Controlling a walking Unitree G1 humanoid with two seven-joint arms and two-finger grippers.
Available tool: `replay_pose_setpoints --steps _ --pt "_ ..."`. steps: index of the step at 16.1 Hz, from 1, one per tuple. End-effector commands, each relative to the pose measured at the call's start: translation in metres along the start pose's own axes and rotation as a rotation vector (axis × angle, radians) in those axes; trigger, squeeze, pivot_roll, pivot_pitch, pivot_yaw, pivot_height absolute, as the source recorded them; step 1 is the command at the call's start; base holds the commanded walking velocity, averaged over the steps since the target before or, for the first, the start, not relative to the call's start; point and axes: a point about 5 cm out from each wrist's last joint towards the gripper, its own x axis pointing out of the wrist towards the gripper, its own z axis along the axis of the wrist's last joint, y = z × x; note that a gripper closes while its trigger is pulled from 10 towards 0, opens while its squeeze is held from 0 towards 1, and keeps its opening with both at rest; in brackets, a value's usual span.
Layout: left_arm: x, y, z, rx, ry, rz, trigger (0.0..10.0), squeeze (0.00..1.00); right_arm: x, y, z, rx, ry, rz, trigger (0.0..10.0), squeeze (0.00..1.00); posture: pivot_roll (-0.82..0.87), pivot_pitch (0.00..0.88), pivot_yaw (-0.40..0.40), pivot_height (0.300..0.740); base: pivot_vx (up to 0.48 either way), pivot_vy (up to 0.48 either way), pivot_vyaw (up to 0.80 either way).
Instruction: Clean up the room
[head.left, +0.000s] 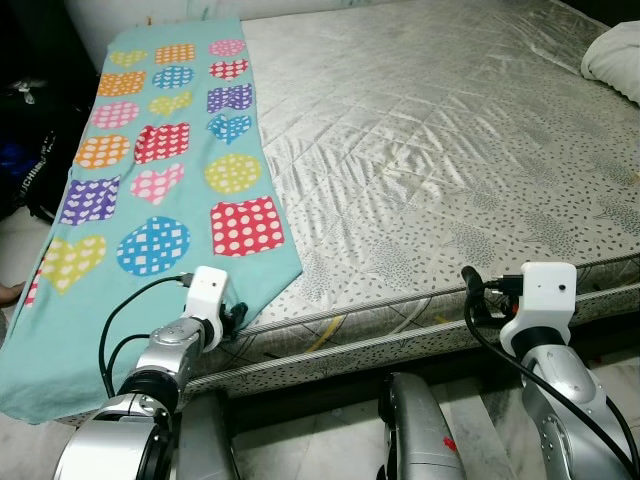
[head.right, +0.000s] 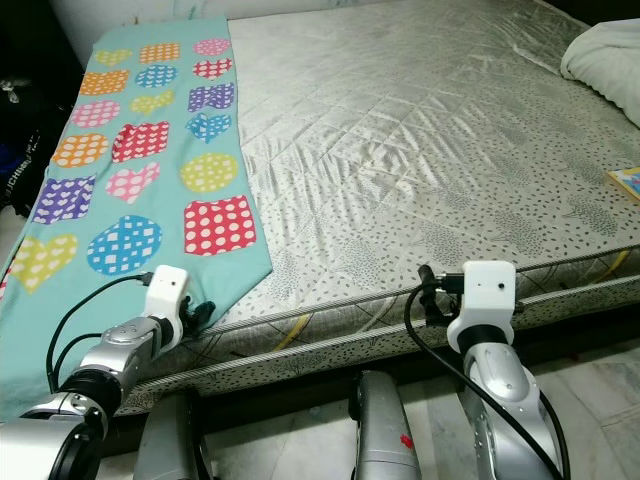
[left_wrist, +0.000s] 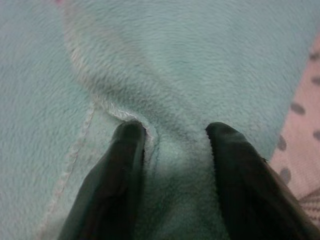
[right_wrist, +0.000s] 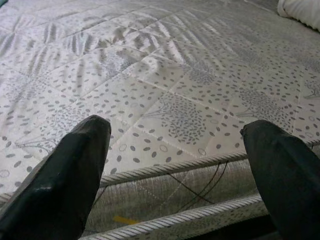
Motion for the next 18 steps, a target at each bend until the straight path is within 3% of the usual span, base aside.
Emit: replay_pose_setpoints --steps 1,4,5,9,12,14,16,18 --pt "-0.002 0.001 -0.011 0.086 0.055 -0.022 0.0 0.0 0.001 0.002 -0.003 0.002 0.013 0.003 10.0 0.0 -0.24 0.093 0.036 0.532 0.0 0.0 0.0" --pt "-0.002 -0.005 -0.013 0.227 0.075 -0.068 0.0 0.0 0.004 0.003 -0.002 0.003 0.009 0.002 10.0 0.0 -0.22 0.094 0.033 0.532 0.0 0.0 0.0" --pt "-0.002 -0.009 -0.016 0.313 0.084 -0.091 0.0 0.0 0.005 0.003 -0.001 0.004 0.005 0.001 10.0 0.0 -0.22 0.094 0.033 0.532 0.0 0.0 0.0" --pt "-0.001 -0.019 -0.011 0.482 -0.009 -0.055 0.0 0.0 0.008 0.006 -0.001 0.01 -0.002 0.001 10.0 0.0 -0.21 0.09 0.035 0.532 0.0 0.0 0.0" --pt "-0.002 -0.034 -0.02 0.611 0.0 -0.13 0.0 0.0 0.01 0.008 -0.001 0.014 -0.006 0.003 10.0 0.0 -0.21 0.084 0.035 0.532 0.0 0.0 0.0" --pt "-0.003 -0.045 -0.03 0.75 0.034 -0.213 0.0 0.0 0.011 0.008 -0.001 0.015 -0.008 0.003 10.0 0.0 -0.2 0.081 0.034 0.532 0.0 0.0 0.0" --pt "-0.003 -0.049 -0.03 0.839 0.03 -0.233 0.0 0.0 0.013 0.009 -0.001 0.016 -0.01 0.004 10.0 0.0 -0.2 0.077 0.036 0.532 0.0 0.0 0.0" --pt "-0.003 -0.052 -0.028 0.884 0.011 -0.24 9.5 0.0 0.014 0.009 -0.001 0.018 -0.012 0.004 10.0 0.0 -0.19 0.073 0.037 0.532 0.0 0.0 0.0"
